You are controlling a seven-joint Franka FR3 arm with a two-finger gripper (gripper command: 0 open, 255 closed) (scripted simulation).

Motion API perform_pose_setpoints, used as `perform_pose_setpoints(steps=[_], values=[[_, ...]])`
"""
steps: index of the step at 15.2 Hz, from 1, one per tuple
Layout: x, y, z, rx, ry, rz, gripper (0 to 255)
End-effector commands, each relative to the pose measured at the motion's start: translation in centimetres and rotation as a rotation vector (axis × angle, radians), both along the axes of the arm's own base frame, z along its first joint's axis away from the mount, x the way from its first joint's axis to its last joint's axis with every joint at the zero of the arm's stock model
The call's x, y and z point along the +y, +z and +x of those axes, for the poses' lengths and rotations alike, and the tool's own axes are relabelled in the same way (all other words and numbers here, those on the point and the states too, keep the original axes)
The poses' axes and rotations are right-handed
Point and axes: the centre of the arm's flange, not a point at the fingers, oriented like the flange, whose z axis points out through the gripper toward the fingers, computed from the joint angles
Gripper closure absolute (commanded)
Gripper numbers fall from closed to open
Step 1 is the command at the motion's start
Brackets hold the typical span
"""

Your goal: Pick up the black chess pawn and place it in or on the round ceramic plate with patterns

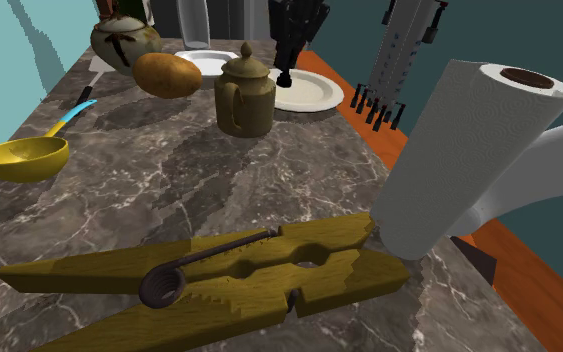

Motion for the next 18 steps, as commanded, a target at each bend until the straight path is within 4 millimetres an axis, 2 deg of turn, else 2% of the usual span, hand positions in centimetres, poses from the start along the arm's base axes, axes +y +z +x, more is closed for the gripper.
perform_pose_setpoints(steps=[1, 12, 18], values=[[-2.4, 0.2, 1.3, 0.0, 0.001, -0.001, 255], [-14.8, 1.1, 8.5, 0.0, 0.001, -0.001, 255], [-14.8, -2.1, 8.5, 0.0, 0.001, -0.001, 255]])
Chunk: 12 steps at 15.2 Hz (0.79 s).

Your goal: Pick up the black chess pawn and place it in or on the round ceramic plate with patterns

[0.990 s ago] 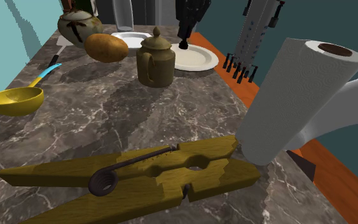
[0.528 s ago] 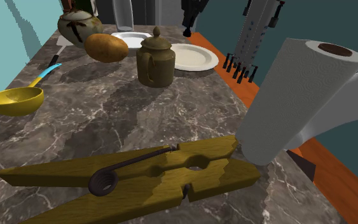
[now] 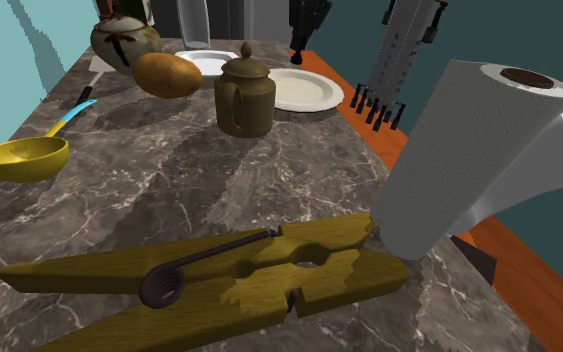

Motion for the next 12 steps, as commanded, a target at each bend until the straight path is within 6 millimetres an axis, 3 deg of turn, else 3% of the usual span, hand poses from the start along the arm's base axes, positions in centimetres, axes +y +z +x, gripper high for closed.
perform_pose_setpoints(steps=[1, 9, 12], values=[[0.1, -1.1, 0.1, 0.0, 0.0, 0.0, 255], [0.1, -5.3, 0.1, 0.0, 0.0, 0.0, 255], [0.1, -5.7, 0.1, 0.0, 0.0, 0.0, 255]])
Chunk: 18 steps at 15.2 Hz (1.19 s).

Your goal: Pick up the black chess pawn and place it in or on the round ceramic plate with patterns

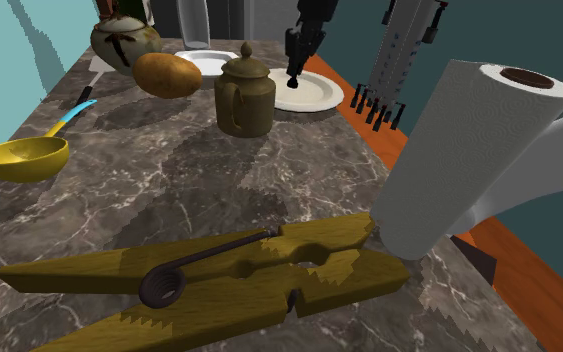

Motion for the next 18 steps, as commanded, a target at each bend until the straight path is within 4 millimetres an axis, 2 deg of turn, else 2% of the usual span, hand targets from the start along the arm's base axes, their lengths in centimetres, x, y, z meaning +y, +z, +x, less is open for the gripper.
perform_pose_setpoints(steps=[1, 5, 6, 11, 15, 18], values=[[0.0, -0.1, 0.0, 0.0, 0.0, 0.0, 255], [0.0, -0.1, 0.0, 0.0, 0.0, 0.0, 255], [0.0, -0.1, 0.0, 0.0, 0.0, 0.0, 0], [0.0, -0.1, 0.0, 0.0, 0.0, 0.0, 0], [-0.6, 4.8, -0.9, 0.0, 0.0, 0.0, 0], [-0.6, 4.8, -0.9, 0.0, 0.0, 0.0, 0]])
